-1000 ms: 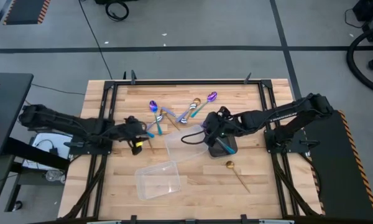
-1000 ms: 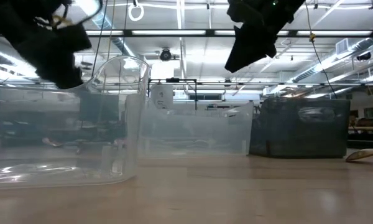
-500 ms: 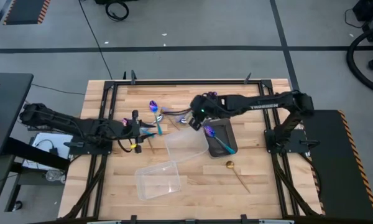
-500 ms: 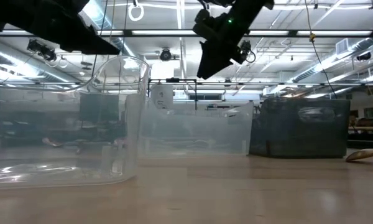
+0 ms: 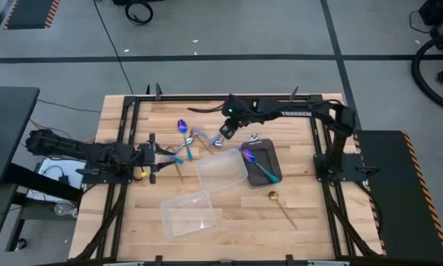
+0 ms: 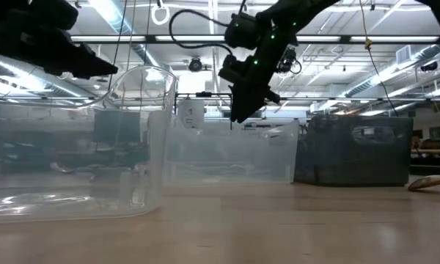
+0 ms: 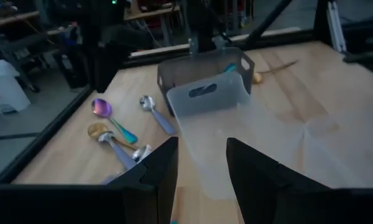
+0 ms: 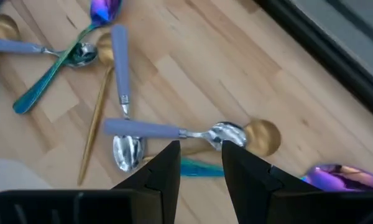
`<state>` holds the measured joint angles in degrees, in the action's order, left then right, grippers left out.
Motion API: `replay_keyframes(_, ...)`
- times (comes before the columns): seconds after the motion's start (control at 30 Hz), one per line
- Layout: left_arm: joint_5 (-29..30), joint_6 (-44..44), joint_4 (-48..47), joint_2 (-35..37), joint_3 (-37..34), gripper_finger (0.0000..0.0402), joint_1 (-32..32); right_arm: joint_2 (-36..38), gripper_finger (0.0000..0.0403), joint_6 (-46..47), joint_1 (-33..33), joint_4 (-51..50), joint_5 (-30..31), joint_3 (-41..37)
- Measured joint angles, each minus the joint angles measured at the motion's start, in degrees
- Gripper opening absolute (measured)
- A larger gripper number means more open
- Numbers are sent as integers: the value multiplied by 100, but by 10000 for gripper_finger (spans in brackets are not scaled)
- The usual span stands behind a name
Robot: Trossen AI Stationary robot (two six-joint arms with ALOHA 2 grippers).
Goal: Sort silverware by color (type)
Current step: Put the violet spoon into the black bin
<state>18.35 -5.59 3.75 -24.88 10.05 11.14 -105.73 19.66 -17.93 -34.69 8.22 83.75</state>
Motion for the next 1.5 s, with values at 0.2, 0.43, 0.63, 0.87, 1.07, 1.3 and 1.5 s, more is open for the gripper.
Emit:
replay_keyframes(0.2,18,299,48,136,-223,144,-8,-475,127,-17,-16,-147,-54,655)
replay_keyframes(0.43,496,532,0,131,-226,144,-9,-676,127,-5,-18,-375,-4,1008)
replay_keyframes(0.63,523,736,20,128,-226,144,-9,-676,127,-237,-145,-642,-35,1011)
replay_keyframes(0.87,544,831,63,128,-226,144,-9,-671,127,-1151,-298,-801,-316,852)
replay_keyframes(1.07,545,821,96,128,-226,144,-9,-669,127,-1830,-452,-1023,-807,745)
replay_keyframes(1.3,603,748,207,128,-226,144,-9,-667,127,-2059,-508,-1642,-509,731)
replay_keyframes(1.5,613,741,219,128,-226,144,-9,-698,127,-2287,-626,-1814,-523,729)
